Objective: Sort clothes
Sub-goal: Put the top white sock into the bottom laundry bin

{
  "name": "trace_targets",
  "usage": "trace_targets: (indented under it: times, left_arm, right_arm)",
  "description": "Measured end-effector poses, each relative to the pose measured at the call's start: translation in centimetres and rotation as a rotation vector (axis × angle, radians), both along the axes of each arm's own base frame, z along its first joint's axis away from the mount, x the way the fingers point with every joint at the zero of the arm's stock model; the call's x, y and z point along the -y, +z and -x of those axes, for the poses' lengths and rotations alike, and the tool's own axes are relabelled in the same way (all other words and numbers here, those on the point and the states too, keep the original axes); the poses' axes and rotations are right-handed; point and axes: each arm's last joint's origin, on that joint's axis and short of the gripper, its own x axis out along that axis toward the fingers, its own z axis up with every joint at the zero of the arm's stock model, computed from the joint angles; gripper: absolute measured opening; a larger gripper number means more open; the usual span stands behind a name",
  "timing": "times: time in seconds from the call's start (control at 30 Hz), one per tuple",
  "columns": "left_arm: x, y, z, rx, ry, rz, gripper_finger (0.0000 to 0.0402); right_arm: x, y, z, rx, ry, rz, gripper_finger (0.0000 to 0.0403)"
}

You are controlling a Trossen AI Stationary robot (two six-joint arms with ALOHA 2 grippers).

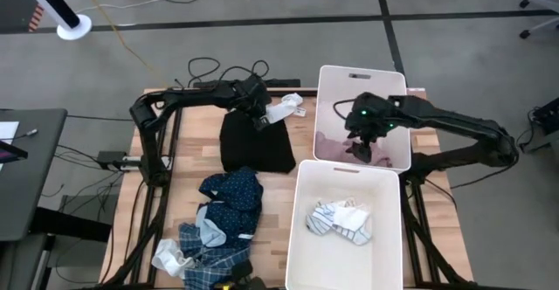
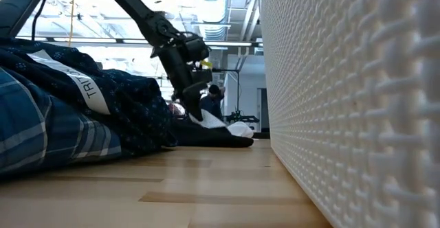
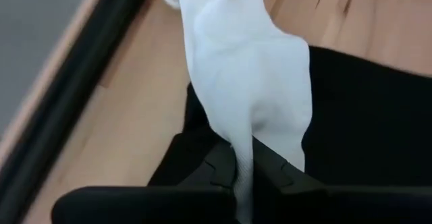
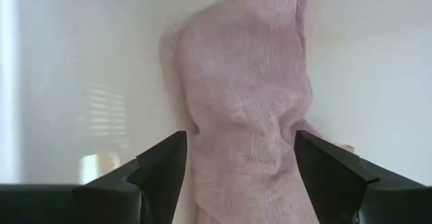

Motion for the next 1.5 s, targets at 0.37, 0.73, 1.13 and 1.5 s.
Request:
trace_targets:
  times: [0.37,0.73,1.13,1.5]
  left_arm:
    - [2.8,6.2,0.8,0.132,-0.077,-0.075,0.0006]
    - [6.8,11.1,3.5,0.149,-0.134,-0.075,0.0007]
    - [8.6,10.5,3.0,0.083,-0.198,-0.04,0.0031]
    - [8.9,10.7,2.6,0.116,-0.207,-0.054,0.0043]
  right_arm:
    - [-0.8,3.1,2.2,0.246,-0.002,0.096,0.0286]
    - [-1.1,4.8,3.0,0.405,-0.001,0.155,0.0286]
    - [-2.1,5.1,2.3,0.454,0.06,0.152,0.0286]
    - [-2.8,5.1,2.1,0.455,0.09,0.127,0.0286]
